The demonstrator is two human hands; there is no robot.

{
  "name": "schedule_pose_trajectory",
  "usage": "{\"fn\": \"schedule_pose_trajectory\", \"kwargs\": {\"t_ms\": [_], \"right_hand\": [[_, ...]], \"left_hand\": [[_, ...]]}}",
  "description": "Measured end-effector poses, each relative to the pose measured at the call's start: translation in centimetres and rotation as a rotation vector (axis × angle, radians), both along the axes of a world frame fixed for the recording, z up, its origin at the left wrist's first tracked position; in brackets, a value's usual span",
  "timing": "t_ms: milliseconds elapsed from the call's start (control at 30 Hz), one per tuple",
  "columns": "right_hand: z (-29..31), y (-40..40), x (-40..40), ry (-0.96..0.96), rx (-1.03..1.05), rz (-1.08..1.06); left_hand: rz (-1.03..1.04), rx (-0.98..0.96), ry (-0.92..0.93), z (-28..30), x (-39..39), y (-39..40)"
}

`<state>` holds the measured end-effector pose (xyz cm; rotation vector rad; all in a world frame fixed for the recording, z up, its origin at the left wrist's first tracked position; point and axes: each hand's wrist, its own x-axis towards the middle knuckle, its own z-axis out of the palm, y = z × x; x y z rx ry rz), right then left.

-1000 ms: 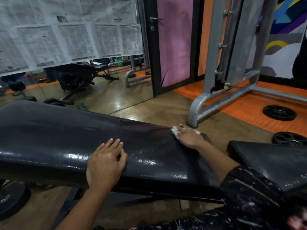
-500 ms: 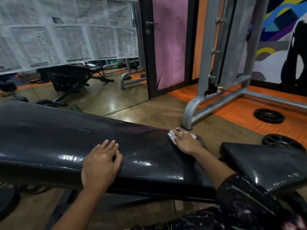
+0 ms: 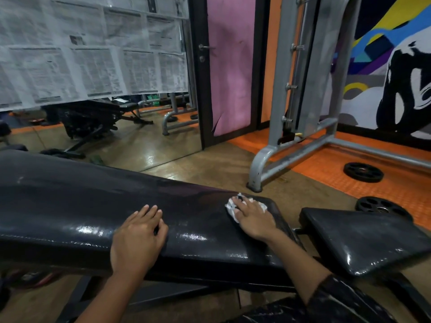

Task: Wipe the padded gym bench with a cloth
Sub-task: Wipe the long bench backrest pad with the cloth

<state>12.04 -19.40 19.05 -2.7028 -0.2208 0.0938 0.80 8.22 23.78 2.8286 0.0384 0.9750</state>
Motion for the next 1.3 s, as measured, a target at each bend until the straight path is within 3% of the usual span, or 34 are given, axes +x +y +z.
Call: {"fn": "schedule_pose_trajectory", "kwargs": {"t_ms": [133,233,467,633,767,1000,1200,1300], "right_hand": [[0.7,1.6,-7.1,-0.171,-0.035,0.176],[-0.3,-0.4,-10.8,-0.180,0.010,0.259],[0.0,-0.8,-2.7,0.045,0.052,-0.059],[1.8,4.0,-5.7,-0.083,-0.023,0.132],[1.1,1.5,-10.2,-0.120,0.031,0.292],[0.7,0.8,-3.5,0.043,0.051,-0.049],[1.8,3.0,-10.5,-0.153,0.002,0.215],[0.9,0.9,-11.0,-0.135,0.027,0.273]], "left_hand": [[-0.006,-0.008,0.001,0.0,0.1,0.1],[-0.011,-0.012,0.002,-0.1,0.0,0.2],[-0.012,0.011,0.027,0.4,-0.4,-0.1],[-0.003,-0.006,0.049,0.4,-0.2,-0.1],[-0.004,0.001,0.054,0.5,-0.4,-0.1],[0.005,0.017,0.066,0.8,-0.6,-0.3],[0.016,0.028,0.054,0.9,-0.6,-0.2],[0.009,0.044,0.042,0.9,-0.7,-0.1]]}}
